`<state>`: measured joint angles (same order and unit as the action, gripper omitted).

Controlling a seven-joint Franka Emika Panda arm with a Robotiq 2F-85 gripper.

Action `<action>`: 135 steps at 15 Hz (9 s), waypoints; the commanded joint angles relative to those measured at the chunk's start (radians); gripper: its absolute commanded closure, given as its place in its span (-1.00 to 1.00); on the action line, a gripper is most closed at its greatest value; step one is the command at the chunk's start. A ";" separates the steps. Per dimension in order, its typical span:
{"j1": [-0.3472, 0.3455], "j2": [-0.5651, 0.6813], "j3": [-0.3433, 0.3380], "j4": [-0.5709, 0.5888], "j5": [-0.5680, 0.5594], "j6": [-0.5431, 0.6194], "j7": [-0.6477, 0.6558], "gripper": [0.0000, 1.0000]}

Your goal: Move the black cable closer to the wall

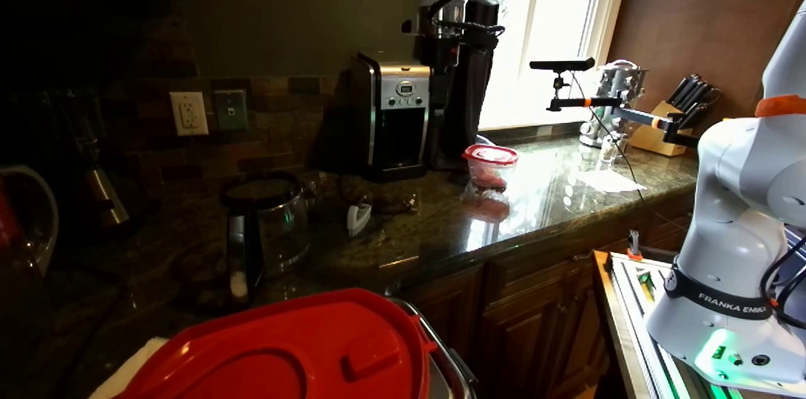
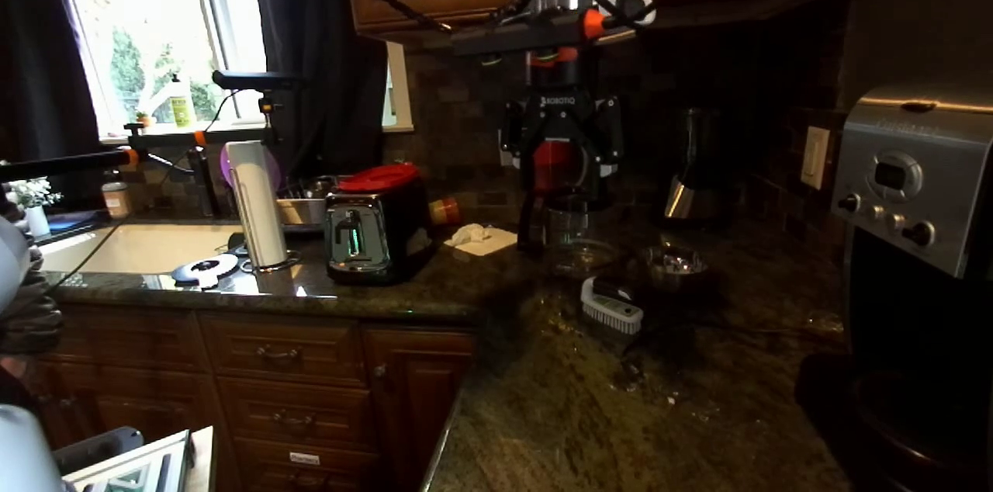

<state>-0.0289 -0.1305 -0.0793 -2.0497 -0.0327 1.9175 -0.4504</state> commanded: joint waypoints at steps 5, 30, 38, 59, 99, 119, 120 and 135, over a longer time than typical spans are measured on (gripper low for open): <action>-0.012 0.127 -0.030 0.029 0.072 0.010 -0.475 -1.00; -0.135 0.363 0.072 -0.064 0.166 0.477 -1.016 -1.00; -0.136 0.357 0.080 -0.102 0.254 0.495 -1.069 -1.00; -0.140 0.458 0.058 -0.039 0.113 0.589 -0.929 0.89; -0.018 0.908 -0.013 0.918 -0.096 0.743 0.104 0.89; -0.013 1.194 0.046 1.446 -0.077 0.459 0.263 -1.00; -0.011 1.174 0.041 1.436 -0.086 0.446 0.256 -1.00; -0.080 0.820 0.159 1.015 0.045 0.425 -0.039 -1.00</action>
<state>-0.0584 0.7884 0.0090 -0.8750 -0.0883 2.2876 -0.4824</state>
